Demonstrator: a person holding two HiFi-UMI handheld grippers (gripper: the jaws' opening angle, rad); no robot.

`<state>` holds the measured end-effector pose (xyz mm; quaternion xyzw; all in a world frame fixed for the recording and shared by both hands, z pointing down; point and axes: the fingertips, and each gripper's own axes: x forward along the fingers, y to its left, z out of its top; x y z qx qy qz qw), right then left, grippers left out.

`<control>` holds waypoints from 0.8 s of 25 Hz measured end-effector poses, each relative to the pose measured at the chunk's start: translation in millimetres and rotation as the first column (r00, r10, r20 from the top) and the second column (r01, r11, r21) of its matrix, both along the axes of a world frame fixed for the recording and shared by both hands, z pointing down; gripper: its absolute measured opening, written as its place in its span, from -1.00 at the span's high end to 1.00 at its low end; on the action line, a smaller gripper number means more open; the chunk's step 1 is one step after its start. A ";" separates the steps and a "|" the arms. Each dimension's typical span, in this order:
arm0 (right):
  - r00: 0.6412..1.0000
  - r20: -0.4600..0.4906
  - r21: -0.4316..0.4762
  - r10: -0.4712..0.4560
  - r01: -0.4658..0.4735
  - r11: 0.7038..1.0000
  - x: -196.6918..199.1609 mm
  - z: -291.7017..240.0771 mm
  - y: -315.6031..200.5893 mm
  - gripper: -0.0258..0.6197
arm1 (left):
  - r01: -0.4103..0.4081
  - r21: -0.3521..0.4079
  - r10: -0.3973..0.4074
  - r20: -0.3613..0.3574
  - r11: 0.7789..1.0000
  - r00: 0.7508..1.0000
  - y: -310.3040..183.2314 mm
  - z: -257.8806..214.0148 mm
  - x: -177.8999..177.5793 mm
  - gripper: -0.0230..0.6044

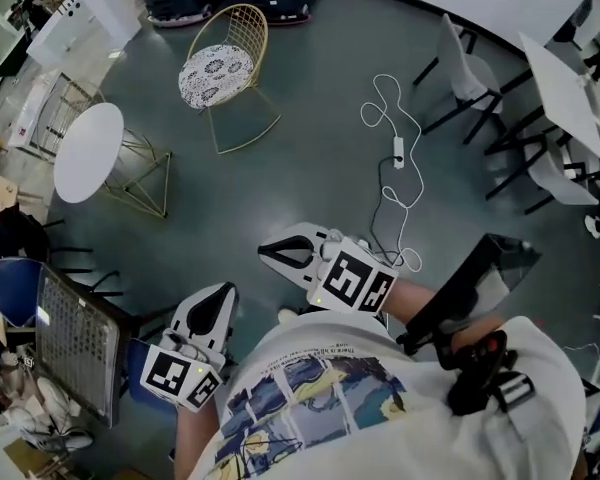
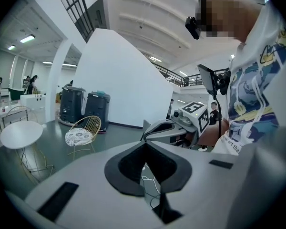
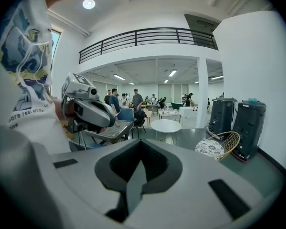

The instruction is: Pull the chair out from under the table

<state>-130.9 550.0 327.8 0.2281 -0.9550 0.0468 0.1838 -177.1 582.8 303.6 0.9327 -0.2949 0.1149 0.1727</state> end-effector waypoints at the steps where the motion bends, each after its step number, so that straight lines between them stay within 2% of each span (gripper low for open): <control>1: 1.000 0.000 -0.005 -0.001 0.001 1.000 -1.7 1.9 7.1 0.89 | 0.000 -0.012 0.000 -0.002 1.000 1.000 6.0 4.1 -2.3 0.90; 5: 1.000 0.000 -0.026 0.001 -0.001 1.000 -9.4 13.3 28.8 0.89 | -0.010 -0.034 0.009 -0.005 0.999 1.000 24.7 19.0 -10.5 0.90; 11: 1.000 -0.014 -0.037 0.021 -0.022 0.999 -41.6 25.2 41.3 0.89 | -0.042 -0.044 0.041 -0.019 0.998 0.999 38.3 34.5 -39.0 0.90; 20: 0.998 -0.050 -0.027 0.031 -0.032 0.999 -24.0 18.3 16.7 0.89 | -0.050 -0.042 0.049 -0.021 0.998 0.999 14.4 29.2 -26.4 0.90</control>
